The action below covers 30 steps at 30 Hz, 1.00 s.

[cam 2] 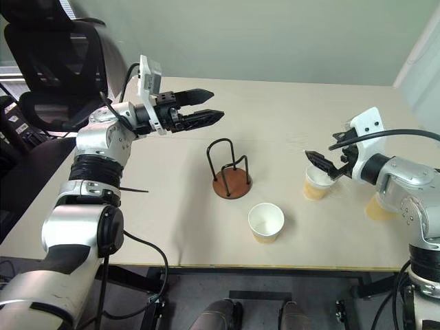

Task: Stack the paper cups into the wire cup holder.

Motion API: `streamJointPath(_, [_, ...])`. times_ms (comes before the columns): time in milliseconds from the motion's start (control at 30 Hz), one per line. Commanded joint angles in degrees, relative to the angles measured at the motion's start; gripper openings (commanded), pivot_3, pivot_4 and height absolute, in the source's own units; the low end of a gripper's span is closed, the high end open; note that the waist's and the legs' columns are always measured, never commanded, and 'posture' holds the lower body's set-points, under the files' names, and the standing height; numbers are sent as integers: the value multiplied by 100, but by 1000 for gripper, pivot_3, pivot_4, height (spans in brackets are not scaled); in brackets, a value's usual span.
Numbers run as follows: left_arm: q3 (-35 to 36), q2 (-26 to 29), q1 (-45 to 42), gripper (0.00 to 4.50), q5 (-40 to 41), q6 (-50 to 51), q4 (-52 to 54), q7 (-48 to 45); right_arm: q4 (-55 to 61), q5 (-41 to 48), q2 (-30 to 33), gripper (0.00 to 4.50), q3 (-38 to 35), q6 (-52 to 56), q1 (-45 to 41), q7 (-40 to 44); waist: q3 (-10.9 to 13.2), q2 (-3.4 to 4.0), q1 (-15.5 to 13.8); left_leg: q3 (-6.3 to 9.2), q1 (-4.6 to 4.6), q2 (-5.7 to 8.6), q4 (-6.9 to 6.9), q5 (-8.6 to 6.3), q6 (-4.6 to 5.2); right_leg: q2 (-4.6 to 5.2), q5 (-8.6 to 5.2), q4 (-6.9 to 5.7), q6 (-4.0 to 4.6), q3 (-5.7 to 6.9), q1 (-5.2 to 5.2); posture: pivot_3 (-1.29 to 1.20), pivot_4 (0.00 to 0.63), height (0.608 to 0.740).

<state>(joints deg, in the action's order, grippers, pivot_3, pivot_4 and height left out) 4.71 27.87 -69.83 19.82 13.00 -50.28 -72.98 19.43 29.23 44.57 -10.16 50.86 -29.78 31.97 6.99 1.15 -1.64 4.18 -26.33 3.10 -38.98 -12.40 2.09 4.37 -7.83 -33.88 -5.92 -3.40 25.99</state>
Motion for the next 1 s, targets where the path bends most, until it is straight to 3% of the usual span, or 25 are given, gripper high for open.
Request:
streamJointPath(33, [62, -34, -205, 4500, -26, -96, -67, -59, 330, 66, 156, 4479, -297, 31, -13, -13, 0, 0, 3, 0, 0, 0, 0, 0, 0, 0, 0, 0, 0, 0, 1, 0, 150, 740])
streamJointPath(500, [-11, -171, -459, 4500, -374, -384, -360, 123, 518, 188, 317, 4479, -591, 181, 202, 32, 0, 0, 6, 0, 1, -1, -4, 2, -1, -1, 1, -3, -6, -1, 1, 0, 150, 740])
streamJointPath(733, [-325, 388, -272, 4500, -923, -262, -193, 85, 577, 233, 412, 4479, -676, 244, 262, 67, 0, 0, 17, 0, 1, -1, -2, 2, -1, -2, -2, -3, -7, -1, 2, 0, 150, 740])
streamJointPath(1000, [-580, 1207, 904, 4500, -997, 438, 1448, -270, 329, 176, 321, 4479, -373, 102, 43, 142, 0, 0, 50, 1, 0, 0, -1, 2, -2, -4, -7, -7, -2, 0, 10, 0, 150, 740])
